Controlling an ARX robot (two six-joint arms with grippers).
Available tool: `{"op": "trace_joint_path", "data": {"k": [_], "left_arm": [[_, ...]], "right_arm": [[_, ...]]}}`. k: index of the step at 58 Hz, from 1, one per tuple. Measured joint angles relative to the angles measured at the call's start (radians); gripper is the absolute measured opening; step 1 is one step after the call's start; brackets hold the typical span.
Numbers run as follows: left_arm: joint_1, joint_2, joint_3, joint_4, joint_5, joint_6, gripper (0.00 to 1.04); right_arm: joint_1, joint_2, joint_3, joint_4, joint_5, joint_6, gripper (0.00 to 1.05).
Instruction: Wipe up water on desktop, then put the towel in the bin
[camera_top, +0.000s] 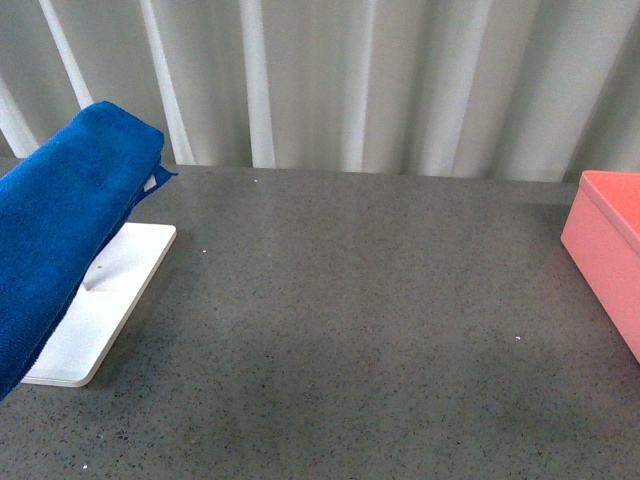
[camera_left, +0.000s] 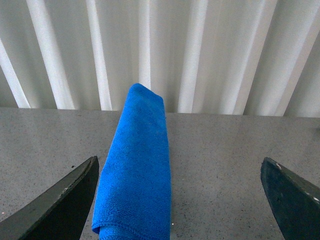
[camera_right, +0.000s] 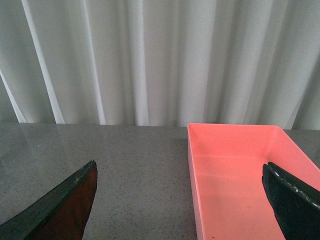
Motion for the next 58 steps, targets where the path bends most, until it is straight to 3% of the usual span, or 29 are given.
{"op": "trace_joint_path", "data": {"k": [58], "left_arm": [[0.000,0.000,0.000,0.000,0.000,0.000,0.98]], "right_arm": [[0.000,0.000,0.000,0.000,0.000,0.000,0.98]]}}
